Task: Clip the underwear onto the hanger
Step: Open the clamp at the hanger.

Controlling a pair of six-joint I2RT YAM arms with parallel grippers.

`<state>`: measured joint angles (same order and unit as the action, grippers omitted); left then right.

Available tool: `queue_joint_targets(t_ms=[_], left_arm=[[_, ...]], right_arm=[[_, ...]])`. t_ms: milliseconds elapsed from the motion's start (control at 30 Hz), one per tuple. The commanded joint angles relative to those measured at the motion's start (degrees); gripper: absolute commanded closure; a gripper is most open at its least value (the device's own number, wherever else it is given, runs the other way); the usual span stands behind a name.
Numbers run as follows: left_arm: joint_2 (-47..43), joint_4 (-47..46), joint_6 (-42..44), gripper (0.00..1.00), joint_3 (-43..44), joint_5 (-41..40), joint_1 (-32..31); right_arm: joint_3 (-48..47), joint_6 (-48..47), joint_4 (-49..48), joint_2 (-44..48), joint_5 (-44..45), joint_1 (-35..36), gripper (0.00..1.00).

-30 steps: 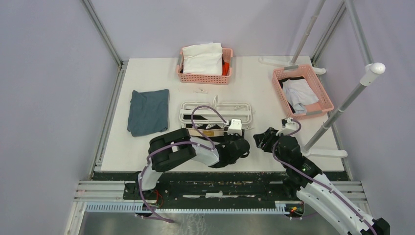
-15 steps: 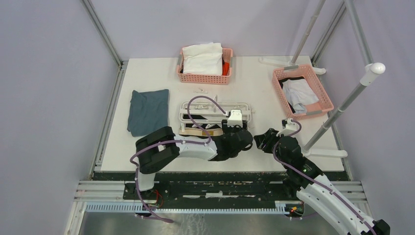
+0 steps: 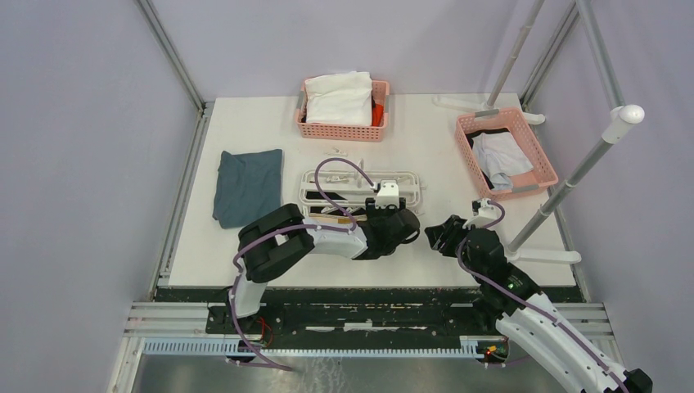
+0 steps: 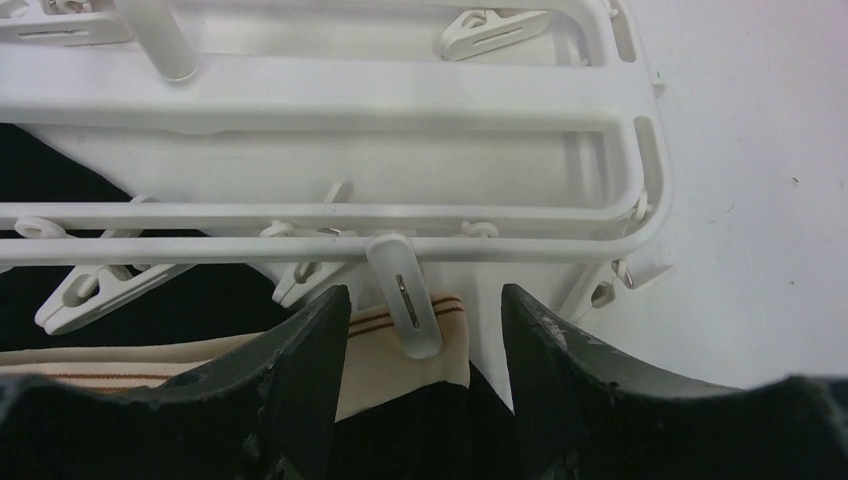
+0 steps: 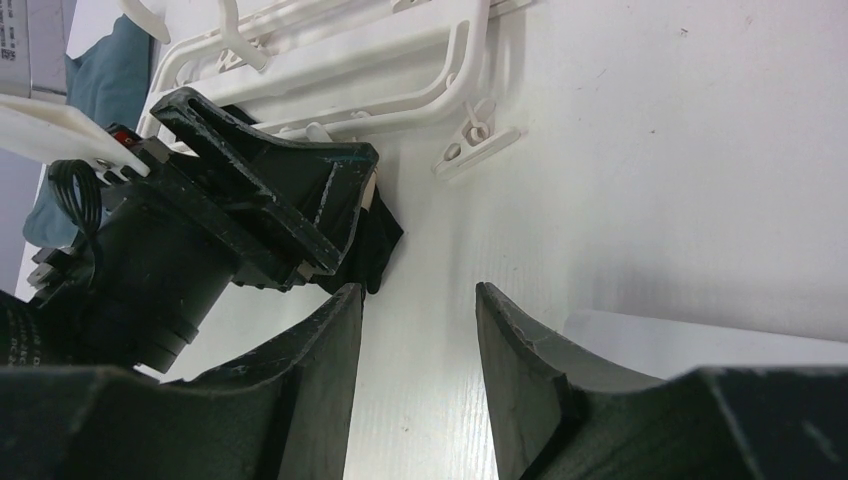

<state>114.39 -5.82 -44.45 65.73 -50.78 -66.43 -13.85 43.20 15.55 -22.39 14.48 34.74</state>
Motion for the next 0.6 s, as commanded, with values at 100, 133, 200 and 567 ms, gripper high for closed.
queue_joint_targets(t_ms=[100, 133, 200, 567], left_arm=[[1.0, -6.7, 1.1, 0.37, 1.7, 0.7, 0.9], [1.2, -6.7, 1.1, 0.38, 1.8, 0.9, 1.0], [1.7, -6.5, 1.1, 0.39, 1.9, 0.9, 1.0], [3.9, -3.0, -1.7, 0.41, 1.3, -1.7, 1.1]], right_arm=[[-2.9, -1.2, -0.6, 0.2, 0.7, -0.1, 0.46], [-2.9, -1.2, -0.5, 0.2, 0.7, -0.1, 0.46], [-3.0, -1.2, -0.5, 0.2, 0.7, 0.0, 0.46], [-3.1, -1.3, -0.9, -0.4, 0.3, -0.1, 0.46]])
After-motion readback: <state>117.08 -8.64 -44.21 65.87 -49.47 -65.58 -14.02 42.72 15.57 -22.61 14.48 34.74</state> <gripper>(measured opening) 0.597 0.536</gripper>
